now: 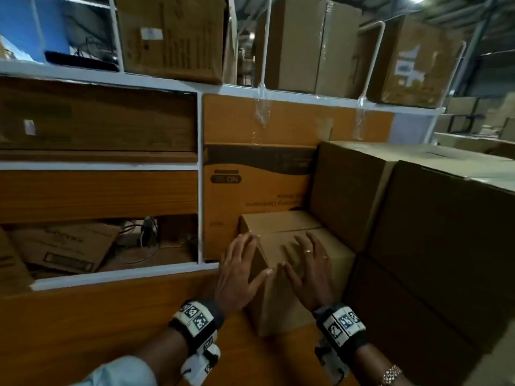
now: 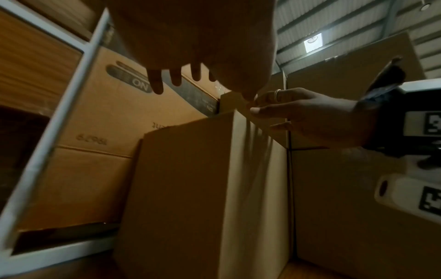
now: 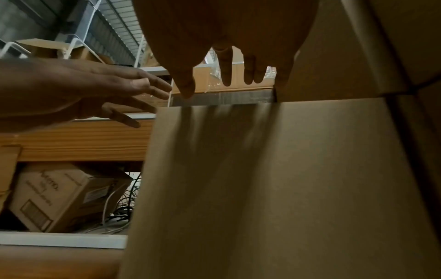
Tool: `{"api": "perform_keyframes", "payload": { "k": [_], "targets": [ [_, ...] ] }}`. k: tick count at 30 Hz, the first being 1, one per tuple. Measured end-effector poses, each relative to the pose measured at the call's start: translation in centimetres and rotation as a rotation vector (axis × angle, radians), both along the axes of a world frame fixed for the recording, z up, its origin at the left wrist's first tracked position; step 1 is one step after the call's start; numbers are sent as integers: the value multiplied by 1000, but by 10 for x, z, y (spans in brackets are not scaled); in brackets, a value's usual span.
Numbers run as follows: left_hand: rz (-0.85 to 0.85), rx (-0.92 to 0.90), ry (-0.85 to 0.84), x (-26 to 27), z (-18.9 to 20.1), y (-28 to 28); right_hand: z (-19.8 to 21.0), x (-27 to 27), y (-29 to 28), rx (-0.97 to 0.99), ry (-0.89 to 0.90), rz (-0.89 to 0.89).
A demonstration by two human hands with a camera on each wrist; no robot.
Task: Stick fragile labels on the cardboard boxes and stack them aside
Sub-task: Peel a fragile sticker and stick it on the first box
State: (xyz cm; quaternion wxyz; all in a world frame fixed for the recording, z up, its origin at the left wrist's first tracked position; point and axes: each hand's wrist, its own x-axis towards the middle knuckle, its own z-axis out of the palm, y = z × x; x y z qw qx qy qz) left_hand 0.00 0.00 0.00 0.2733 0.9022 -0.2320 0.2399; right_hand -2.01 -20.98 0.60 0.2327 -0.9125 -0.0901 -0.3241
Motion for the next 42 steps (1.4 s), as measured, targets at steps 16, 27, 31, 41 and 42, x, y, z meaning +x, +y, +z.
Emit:
{"api": "perform_keyframes", "payload": {
  "k": [16, 27, 31, 41, 42],
  "targets": [
    [3, -132, 99, 2, -42, 1, -44, 6, -75, 171, -2, -17],
    [111, -138, -46, -48, -30, 24, -49, -14, -29, 283, -37, 171],
    [122, -164, -31, -74, -28, 66, -48, -27, 6, 269, -39, 218],
    [225, -200, -81, -151, -30, 175, -52, -77, 123, 263, 23, 302],
    [234, -210, -80, -157, -29, 184, -51, -82, 132, 261, 21, 303]
  ]
}}
